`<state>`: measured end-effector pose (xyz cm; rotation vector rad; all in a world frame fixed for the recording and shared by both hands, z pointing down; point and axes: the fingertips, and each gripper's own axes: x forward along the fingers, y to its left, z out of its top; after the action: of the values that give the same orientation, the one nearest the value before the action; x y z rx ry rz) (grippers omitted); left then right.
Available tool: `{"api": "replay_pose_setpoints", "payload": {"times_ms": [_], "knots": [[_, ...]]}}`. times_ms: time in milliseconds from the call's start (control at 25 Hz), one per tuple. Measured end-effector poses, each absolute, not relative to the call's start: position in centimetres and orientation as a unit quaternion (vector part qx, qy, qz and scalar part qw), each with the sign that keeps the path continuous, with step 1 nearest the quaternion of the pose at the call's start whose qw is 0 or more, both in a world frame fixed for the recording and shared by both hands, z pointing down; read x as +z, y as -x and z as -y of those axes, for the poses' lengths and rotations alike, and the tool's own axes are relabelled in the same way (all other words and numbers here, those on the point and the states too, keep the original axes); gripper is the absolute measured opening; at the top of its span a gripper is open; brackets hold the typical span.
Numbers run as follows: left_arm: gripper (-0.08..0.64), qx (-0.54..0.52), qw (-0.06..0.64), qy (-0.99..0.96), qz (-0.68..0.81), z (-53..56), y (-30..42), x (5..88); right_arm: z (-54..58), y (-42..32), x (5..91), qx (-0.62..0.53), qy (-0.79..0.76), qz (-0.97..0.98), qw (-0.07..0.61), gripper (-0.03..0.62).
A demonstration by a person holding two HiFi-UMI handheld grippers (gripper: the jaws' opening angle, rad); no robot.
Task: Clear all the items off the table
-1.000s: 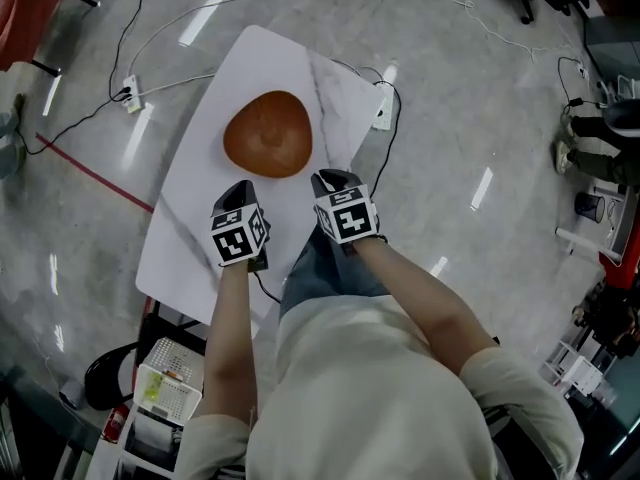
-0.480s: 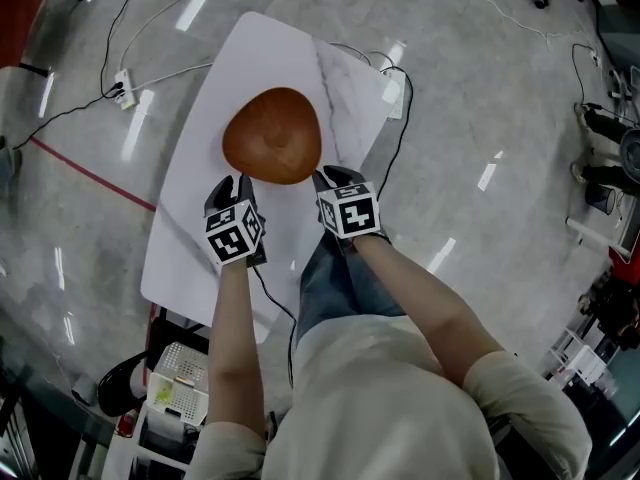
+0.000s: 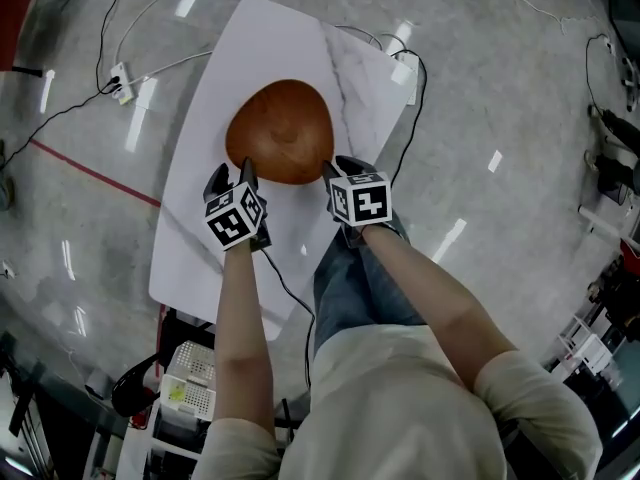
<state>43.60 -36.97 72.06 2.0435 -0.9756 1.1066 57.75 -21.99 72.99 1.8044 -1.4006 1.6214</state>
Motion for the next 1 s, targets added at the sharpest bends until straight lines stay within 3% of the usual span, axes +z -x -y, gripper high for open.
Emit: {"api": "replay_pose_setpoints", "payload": {"times_ms": [240, 720, 1000], "knots": [[0.252, 0.416, 0.319, -0.76, 0.385, 38.6, -43.6, 75.0, 22.0, -58.3, 75.4, 0.59, -0.641, 0.465, 0.156, 0.106], [0.253, 0.426, 0.333, -0.754, 0.373, 39.8, -43.8, 78.3, 22.7, -58.6, 78.4, 0.605, -0.648, 0.441, 0.14, 0.104], [0.141, 0.425, 0.333, -0.754, 0.374, 40.0, -44.1, 78.4, 22.8, -58.3, 78.9, 0.62, -0.645, 0.428, 0.125, 0.078]]}}
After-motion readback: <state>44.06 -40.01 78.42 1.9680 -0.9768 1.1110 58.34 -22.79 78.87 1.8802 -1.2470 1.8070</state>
